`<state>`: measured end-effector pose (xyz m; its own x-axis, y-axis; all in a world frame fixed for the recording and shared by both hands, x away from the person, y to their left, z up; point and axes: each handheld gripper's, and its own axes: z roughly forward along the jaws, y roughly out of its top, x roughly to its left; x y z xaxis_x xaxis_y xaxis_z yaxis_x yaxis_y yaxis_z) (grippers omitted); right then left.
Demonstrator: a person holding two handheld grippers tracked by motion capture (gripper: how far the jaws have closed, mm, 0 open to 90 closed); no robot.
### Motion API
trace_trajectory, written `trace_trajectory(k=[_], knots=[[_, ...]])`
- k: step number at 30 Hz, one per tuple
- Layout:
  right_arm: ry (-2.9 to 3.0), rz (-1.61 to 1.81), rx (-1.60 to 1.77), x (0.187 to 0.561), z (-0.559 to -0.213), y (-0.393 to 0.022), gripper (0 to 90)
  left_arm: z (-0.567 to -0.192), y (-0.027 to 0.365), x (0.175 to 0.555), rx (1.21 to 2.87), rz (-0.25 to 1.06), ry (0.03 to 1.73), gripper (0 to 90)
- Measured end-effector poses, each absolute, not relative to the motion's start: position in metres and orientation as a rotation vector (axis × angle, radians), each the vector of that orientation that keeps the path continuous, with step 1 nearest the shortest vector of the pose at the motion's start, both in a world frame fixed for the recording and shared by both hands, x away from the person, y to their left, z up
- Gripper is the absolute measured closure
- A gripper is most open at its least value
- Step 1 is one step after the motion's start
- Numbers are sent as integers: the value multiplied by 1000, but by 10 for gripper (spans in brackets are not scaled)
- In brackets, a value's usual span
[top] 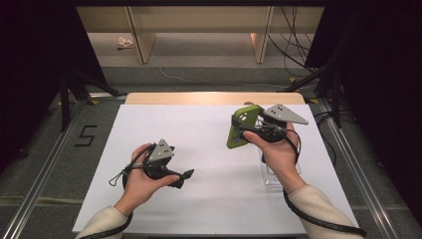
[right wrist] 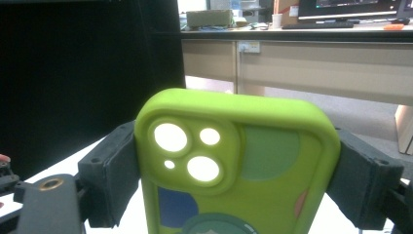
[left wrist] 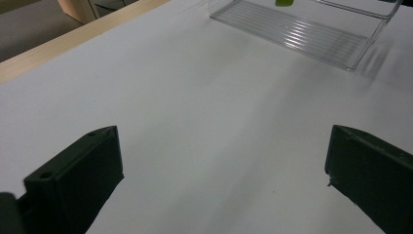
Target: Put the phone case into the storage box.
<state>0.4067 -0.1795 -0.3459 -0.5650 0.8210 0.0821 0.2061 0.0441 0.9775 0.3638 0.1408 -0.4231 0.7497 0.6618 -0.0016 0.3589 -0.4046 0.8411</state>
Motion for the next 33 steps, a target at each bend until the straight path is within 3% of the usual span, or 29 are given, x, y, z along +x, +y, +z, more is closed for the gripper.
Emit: trace_trajectory(k=[33], knots=[[1693, 1528, 1097, 415, -331, -214, 171, -424, 165, 359, 2001, 438, 803, 4]])
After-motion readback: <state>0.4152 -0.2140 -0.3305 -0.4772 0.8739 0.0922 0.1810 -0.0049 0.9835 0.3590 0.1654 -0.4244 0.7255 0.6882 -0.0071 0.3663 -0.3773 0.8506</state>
